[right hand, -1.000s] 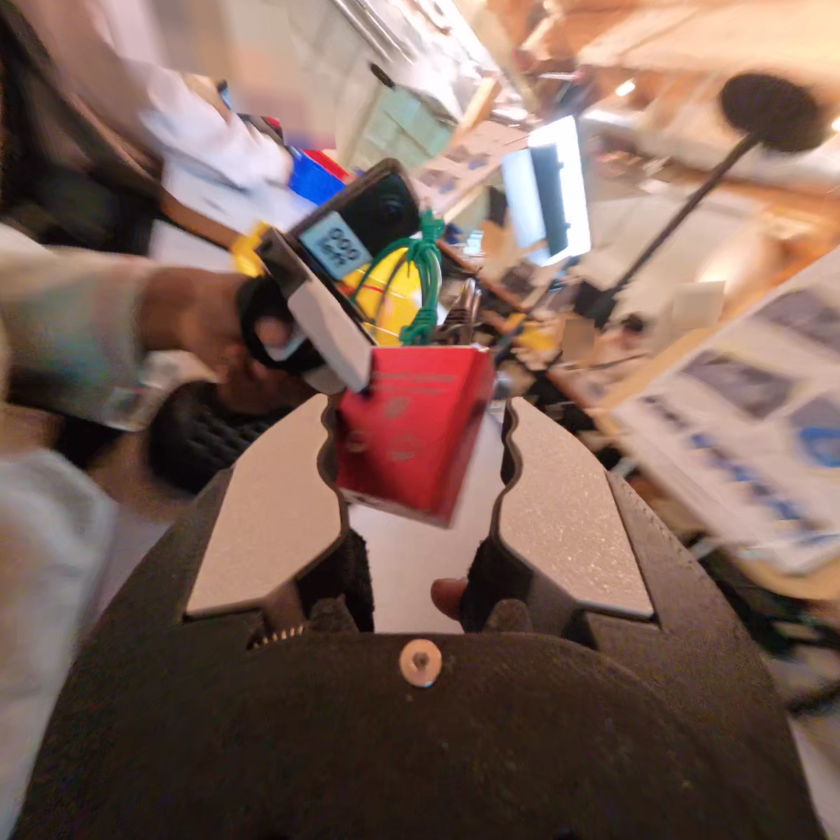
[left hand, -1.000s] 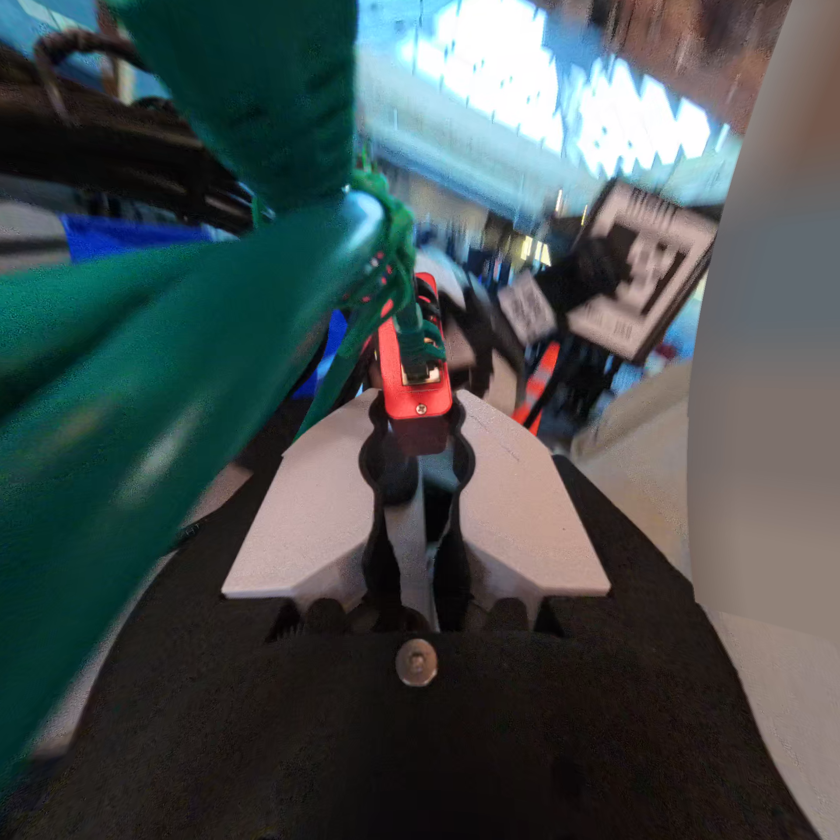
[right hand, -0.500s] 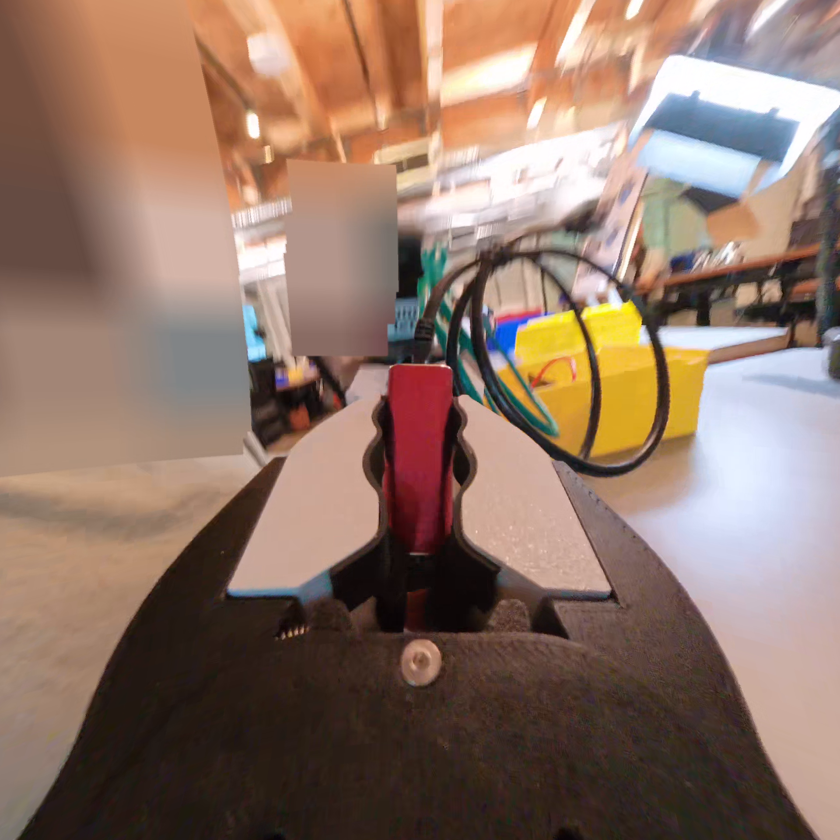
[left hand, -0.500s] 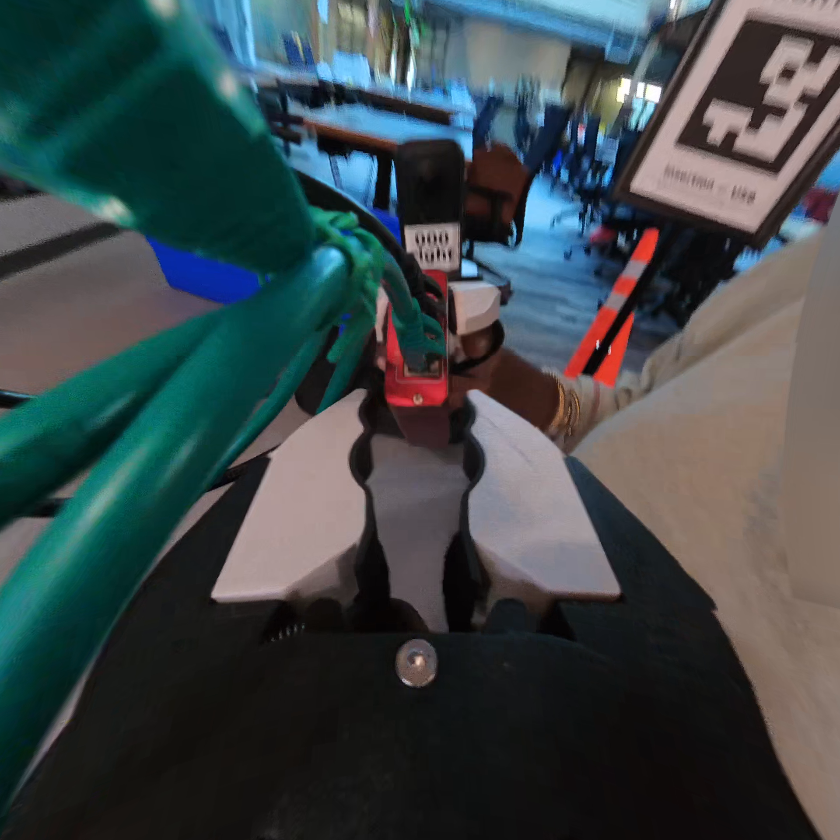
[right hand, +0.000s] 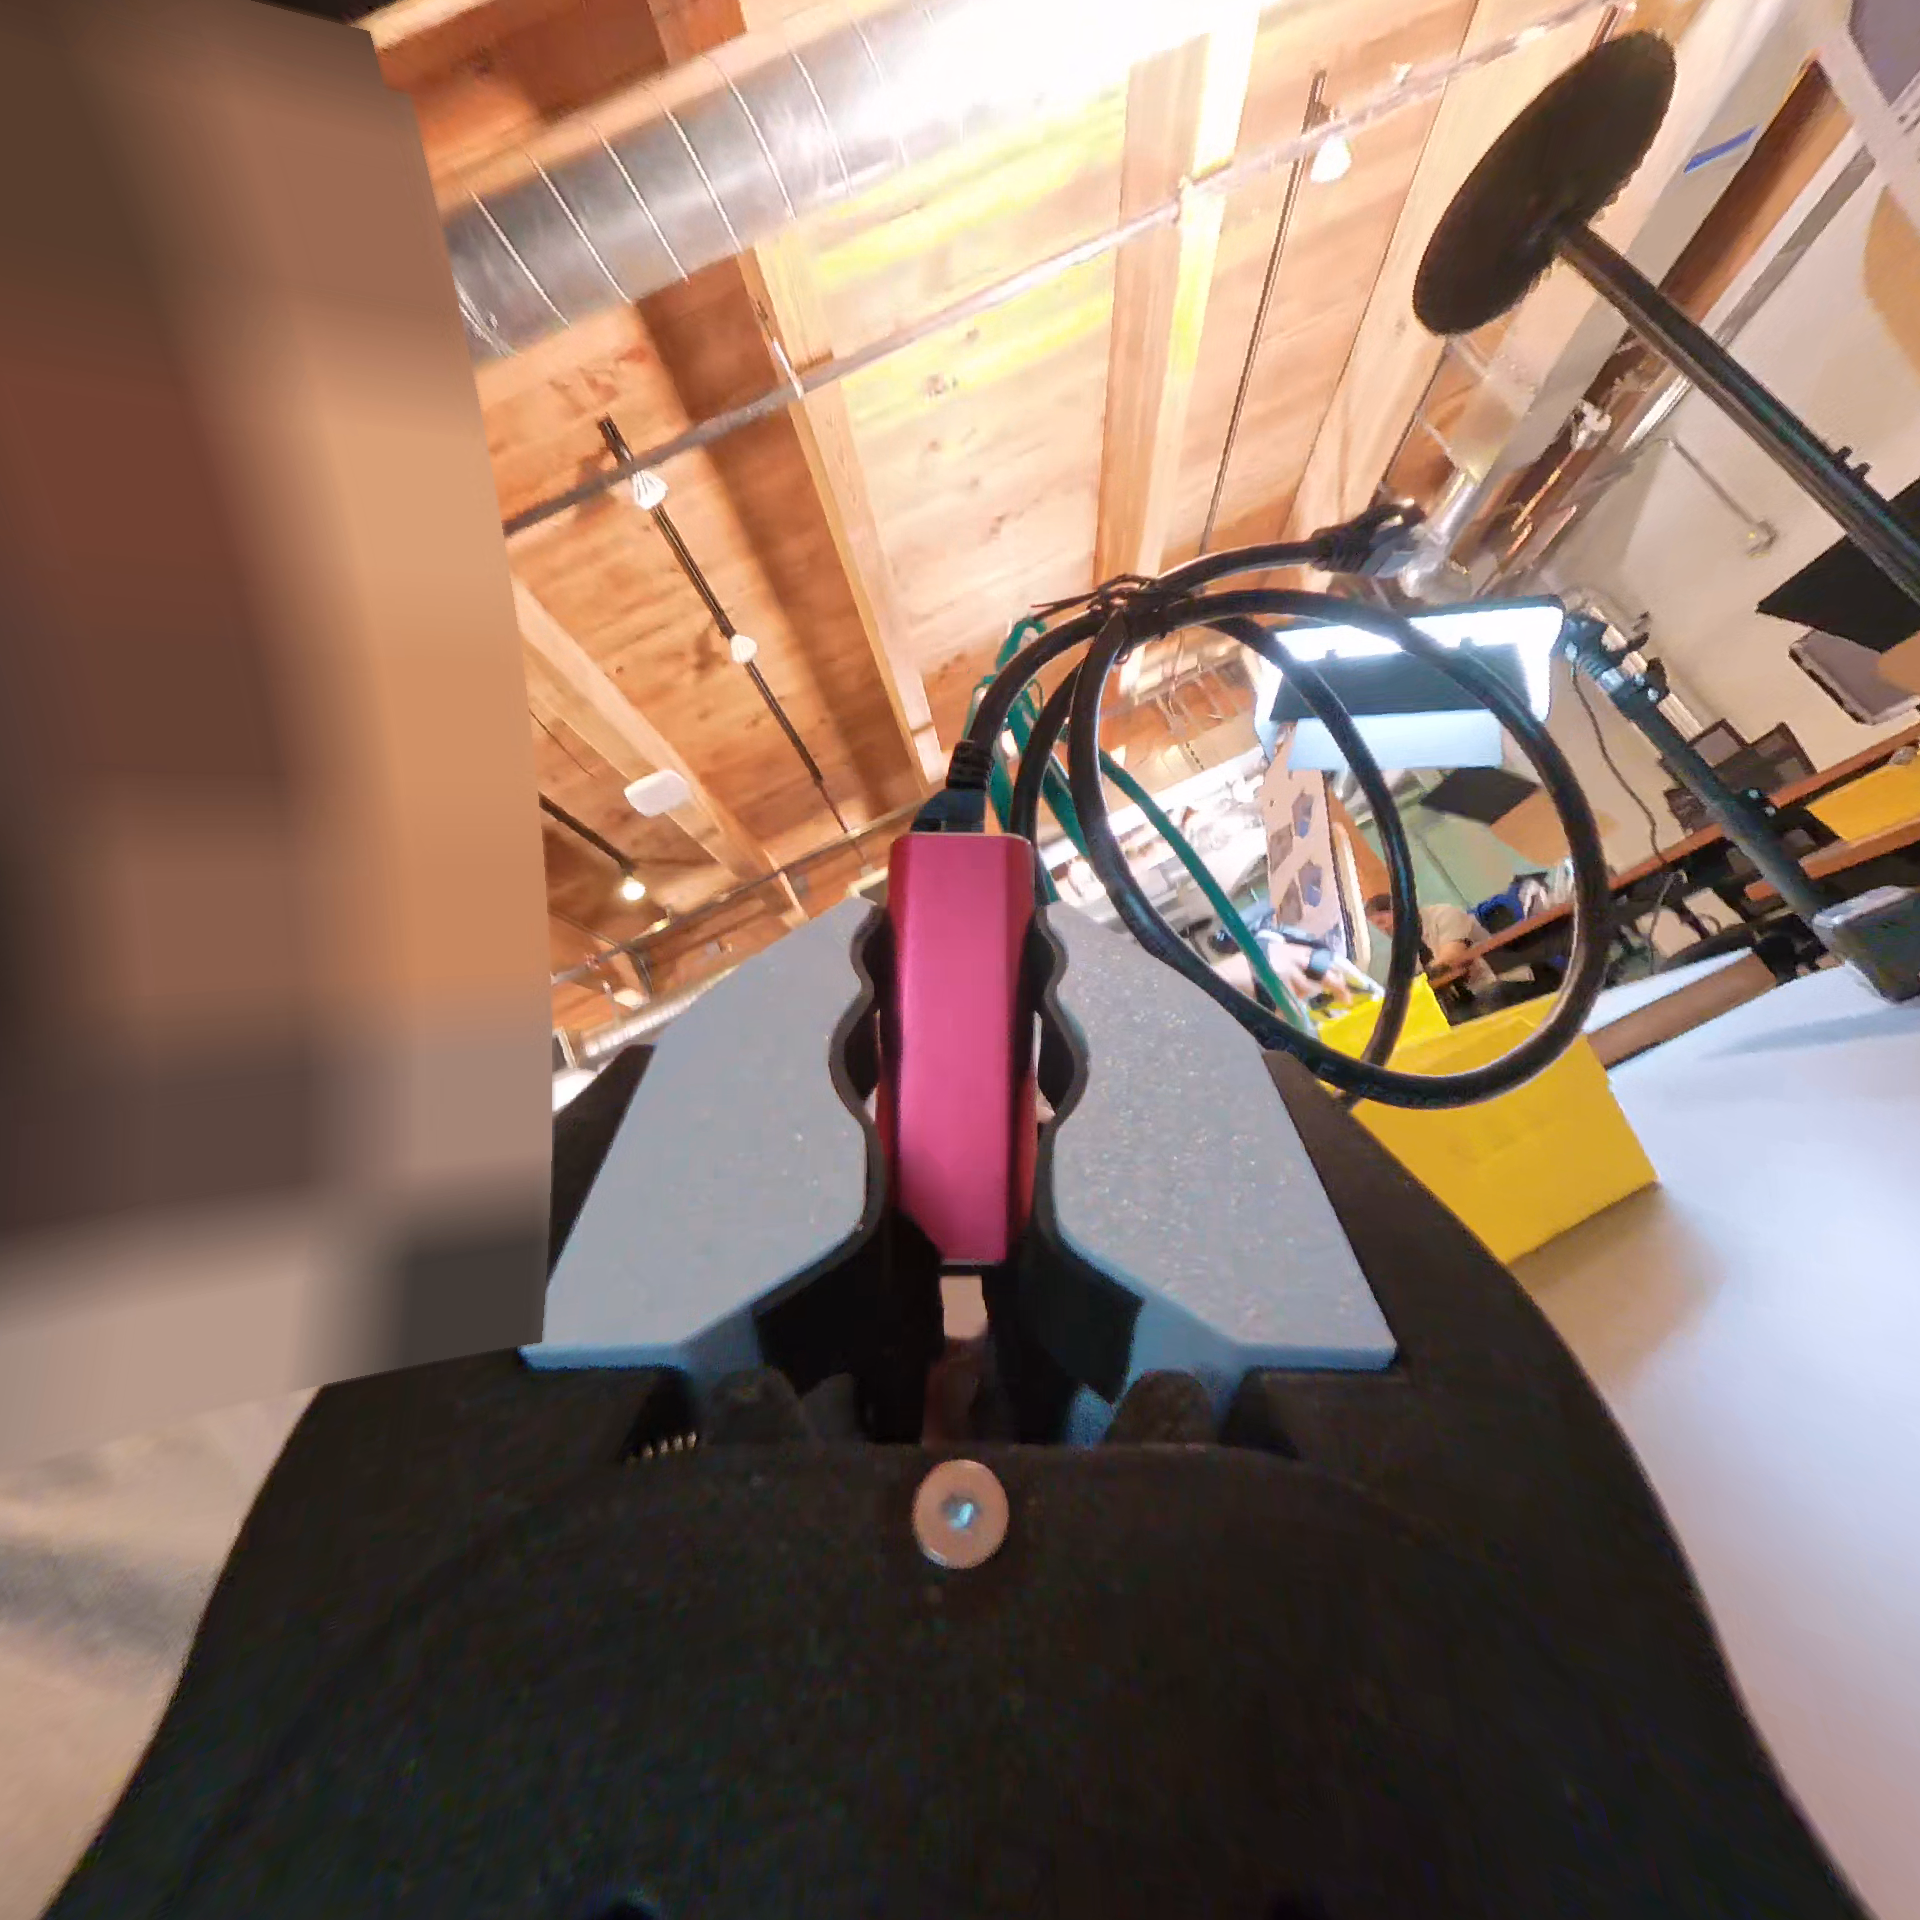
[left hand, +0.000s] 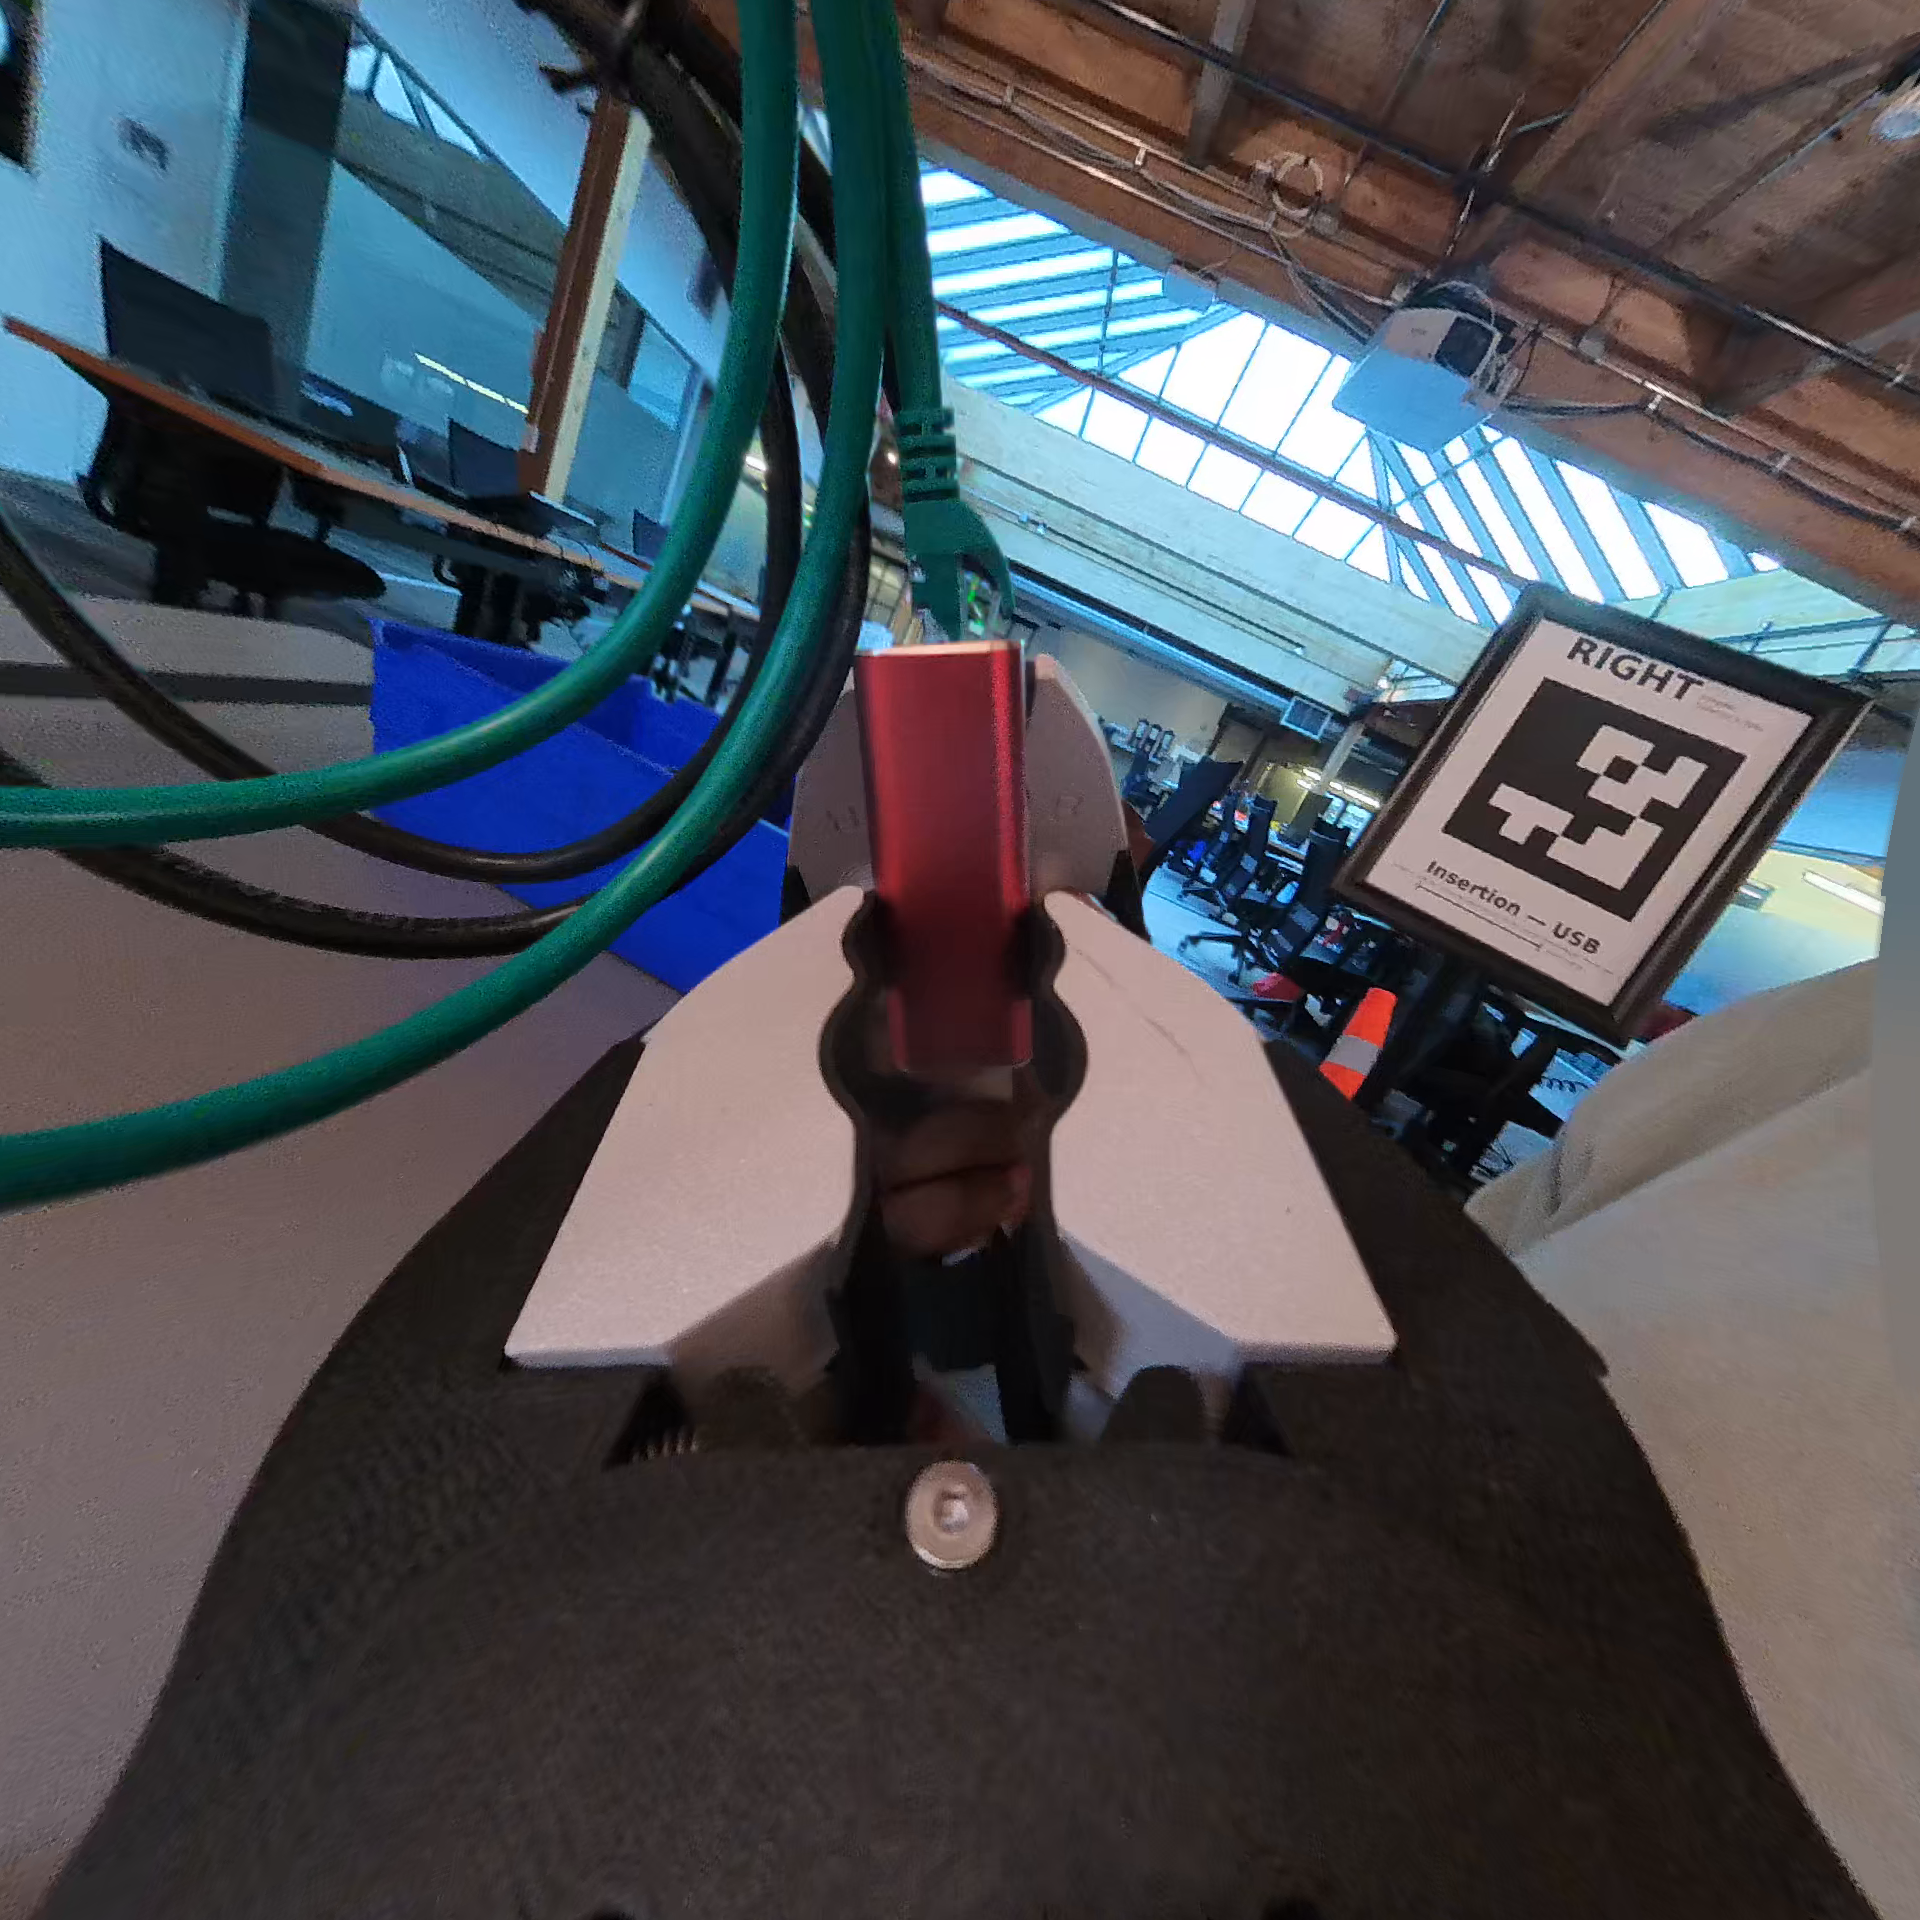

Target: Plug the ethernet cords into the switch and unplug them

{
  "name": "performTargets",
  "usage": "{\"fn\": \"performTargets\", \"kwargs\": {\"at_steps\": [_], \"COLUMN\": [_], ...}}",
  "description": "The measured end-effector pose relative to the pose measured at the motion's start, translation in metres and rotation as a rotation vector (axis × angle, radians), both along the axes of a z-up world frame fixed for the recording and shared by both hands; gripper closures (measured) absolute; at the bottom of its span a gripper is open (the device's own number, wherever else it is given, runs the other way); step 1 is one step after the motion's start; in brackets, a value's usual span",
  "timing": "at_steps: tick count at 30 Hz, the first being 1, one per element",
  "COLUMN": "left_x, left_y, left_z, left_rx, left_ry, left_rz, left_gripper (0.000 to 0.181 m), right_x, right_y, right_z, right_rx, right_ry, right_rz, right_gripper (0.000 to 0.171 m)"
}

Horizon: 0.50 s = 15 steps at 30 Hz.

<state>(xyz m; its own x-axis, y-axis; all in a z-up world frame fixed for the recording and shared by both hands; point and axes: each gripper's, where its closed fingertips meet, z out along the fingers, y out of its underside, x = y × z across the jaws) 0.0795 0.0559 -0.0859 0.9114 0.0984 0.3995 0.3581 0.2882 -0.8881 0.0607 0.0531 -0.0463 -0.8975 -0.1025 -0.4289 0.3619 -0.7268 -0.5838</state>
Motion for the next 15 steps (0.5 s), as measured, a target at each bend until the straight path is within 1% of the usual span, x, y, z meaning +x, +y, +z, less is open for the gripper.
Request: {"fn": "performTargets", "kwargs": {"at_steps": [2,4,5,6,7,9,10,11,12,13,14,15], "left_x": [0.001,0.005,0.007,0.010,0.012,0.014,0.012,0.011,0.011,0.011,0.010,0.010], "left_y": [-0.006,-0.016,-0.021,-0.027,-0.032,-0.040,-0.043,-0.046,-0.047,-0.047,-0.045,-0.042], "left_z": [-0.003,-0.001,0.001,0.000,-0.002,-0.014,-0.020,-0.027,-0.034,-0.040,-0.046,-0.051], "left_rx": [-0.023,-0.030,-0.037,-0.055,-0.086,-0.202,-0.260,-0.312,-0.360,-0.403,-0.431,-0.445], "left_ry": [-0.028,-0.078,-0.093,-0.109,-0.121,-0.123,-0.117,-0.120,-0.120,-0.113,-0.113,-0.120], "left_rz": [-0.049,-0.142,-0.186,-0.226,-0.257,-0.277,-0.260,-0.253,-0.255,-0.253,-0.243,-0.243], "left_gripper": [0.154,0.154,0.155,0.155,0.155,0.155,0.155,0.155,0.155,0.155,0.155,0.155], "right_x": [0.002,0.006,0.006,0.006,0.007,0.010,0.011,0.013,0.014,0.014,0.016,0.019], "right_y": [-0.007,-0.009,-0.007,-0.003,0.002,0.009,0.011,0.013,0.013,0.012,0.007,0.001], "right_z": [-0.004,-0.008,-0.010,-0.012,-0.016,-0.029,-0.038,-0.046,-0.053,-0.056,-0.058,-0.062], "right_rx": [0.104,0.246,0.329,0.427,0.549,0.849,1.004,1.148,1.276,1.375,1.440,1.491], "right_ry": [0.026,0.097,0.139,0.209,0.318,0.616,0.780,0.937,1.067,1.166,1.248,1.313], "right_rz": [0.040,0.054,0.019,-0.044,-0.138,-0.371,-0.465,-0.534,-0.587,-0.639,-0.670,-0.673], "right_gripper": [0.144,0.132,0.125,0.106,0.091,0.071,0.066,0.067,0.074,0.081,0.084,0.083]}}
